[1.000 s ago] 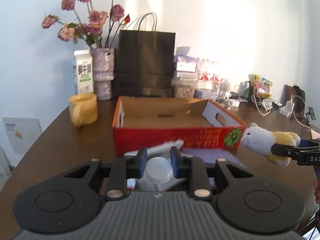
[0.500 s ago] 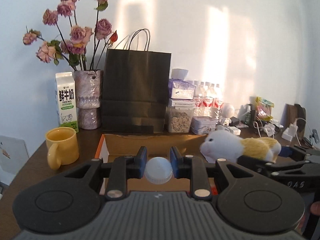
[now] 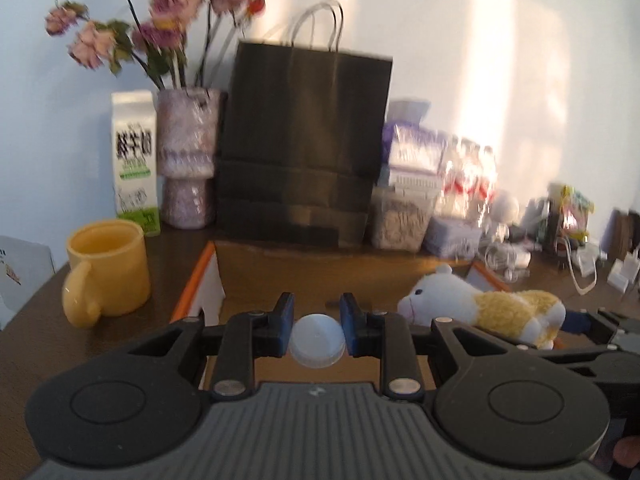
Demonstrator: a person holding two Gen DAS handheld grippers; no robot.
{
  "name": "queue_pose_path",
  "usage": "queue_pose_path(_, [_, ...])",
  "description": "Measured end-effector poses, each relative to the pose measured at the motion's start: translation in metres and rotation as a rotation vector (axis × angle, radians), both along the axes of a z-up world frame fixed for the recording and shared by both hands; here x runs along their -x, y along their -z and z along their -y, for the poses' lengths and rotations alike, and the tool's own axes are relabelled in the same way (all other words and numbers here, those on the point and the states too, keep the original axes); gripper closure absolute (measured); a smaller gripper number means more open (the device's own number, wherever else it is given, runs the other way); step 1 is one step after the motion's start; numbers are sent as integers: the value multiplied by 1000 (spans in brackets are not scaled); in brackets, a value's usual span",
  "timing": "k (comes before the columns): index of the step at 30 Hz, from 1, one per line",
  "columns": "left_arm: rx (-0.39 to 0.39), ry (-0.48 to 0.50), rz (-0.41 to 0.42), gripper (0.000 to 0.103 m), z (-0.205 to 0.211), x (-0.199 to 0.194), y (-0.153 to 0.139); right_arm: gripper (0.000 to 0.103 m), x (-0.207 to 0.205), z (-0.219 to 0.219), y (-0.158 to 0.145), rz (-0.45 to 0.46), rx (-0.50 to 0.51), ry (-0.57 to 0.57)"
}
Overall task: Organize objects
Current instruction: 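Carry the plush toy into the red box with the right tool while the left tool drops the cap in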
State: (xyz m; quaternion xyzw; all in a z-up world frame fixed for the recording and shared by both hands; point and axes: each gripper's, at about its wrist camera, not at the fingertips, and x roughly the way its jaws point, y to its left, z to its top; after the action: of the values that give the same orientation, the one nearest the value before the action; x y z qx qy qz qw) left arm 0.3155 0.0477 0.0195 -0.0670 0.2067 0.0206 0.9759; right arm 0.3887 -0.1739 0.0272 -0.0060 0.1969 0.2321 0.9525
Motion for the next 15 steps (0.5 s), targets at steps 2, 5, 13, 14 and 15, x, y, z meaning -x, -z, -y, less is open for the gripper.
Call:
queue_pose_path(2, [5,-9,-24,77,-2,-4,6,4,-2,-2,5,-20,13,-4])
queue_pose_path(5, [25,-18,-40,72,-7,-6,8,1,-5,-2,11,-63,7,-14])
queue_pose_path(13, [11,-70,-23,0,-4,-1,6,0,2,2,8,-51,2,-9])
queue_pose_path(14, [6,-69,-27,0,-3,-2,6,0,2,2,8,-51,4,-11])
queue_pose_path(15, [5,-68,-28,0,-3,-2,6,0,3,2,8,-50,6,-13])
